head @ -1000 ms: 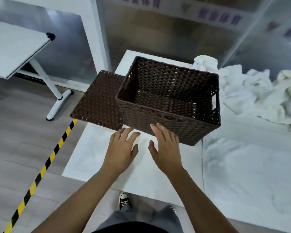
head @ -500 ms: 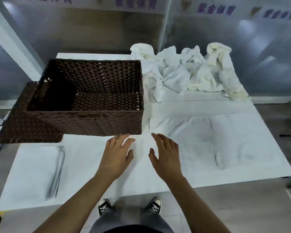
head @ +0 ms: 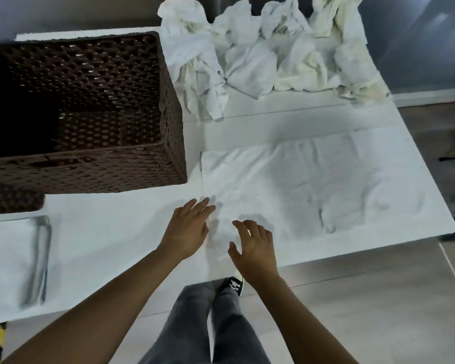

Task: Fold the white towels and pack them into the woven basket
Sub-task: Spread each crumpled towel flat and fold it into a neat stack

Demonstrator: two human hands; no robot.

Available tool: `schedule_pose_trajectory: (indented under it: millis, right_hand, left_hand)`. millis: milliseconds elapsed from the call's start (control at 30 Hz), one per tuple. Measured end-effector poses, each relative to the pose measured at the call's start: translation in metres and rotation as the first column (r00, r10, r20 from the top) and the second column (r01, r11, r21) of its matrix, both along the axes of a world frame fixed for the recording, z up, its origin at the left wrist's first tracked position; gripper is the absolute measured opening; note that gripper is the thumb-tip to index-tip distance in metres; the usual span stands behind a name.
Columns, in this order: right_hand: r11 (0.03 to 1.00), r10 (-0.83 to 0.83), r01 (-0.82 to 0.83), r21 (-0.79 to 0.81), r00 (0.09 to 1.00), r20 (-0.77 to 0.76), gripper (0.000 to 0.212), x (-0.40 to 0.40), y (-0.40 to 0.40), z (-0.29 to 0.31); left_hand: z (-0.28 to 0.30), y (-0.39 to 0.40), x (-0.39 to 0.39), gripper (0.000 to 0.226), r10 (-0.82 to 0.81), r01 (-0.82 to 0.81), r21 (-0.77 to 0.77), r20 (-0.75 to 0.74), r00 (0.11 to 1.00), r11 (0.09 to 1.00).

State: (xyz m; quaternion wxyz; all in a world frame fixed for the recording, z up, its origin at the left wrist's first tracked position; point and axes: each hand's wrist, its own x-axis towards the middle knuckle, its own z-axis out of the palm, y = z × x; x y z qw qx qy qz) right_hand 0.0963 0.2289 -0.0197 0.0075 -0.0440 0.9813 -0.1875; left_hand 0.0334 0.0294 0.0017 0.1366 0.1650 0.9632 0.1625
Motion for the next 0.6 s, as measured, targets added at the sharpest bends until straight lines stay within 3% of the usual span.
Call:
schedule_pose_trajectory:
  millis: [233,333,467,533,600]
  right_hand:
    - [0.998,-0.011,-0.002,0.07,0.984,0.175,0.058,0.01,-0.021,-0.037]
    - [0.993,-0.036,0.009,0.118,0.972,0.233,0.061,-0.001,-0.039,-0.046]
    - [0.971,-0.117,0.036,0.238,0.935,0.335,0.048,-0.011,-0.053,-0.046]
    - [0.972,-0.122,0.035,0.233,0.923,0.366,0.04,-0.015,-0.052,-0.041]
    - [0.983,-0.14,0.084,0.164,0.921,0.363,0.027,-0.019,-0.046,-0.036]
  left_hand:
    - [-0.044,0.01,-0.007,0.059,-0.018,0.03,-0.056,0.212,0.977,0.998]
    - [-0.049,0.008,-0.009,0.061,0.0,0.01,-0.045,0.2,0.98,0.999]
    - [-0.052,0.004,-0.018,0.052,0.001,0.005,-0.024,0.221,0.975,1.0]
    - [-0.049,0.005,-0.022,0.038,0.085,-0.106,0.082,0.228,0.97,0.991]
    - [-0.043,0.007,-0.03,0.022,0.287,-0.353,0.209,0.292,0.913,0.912]
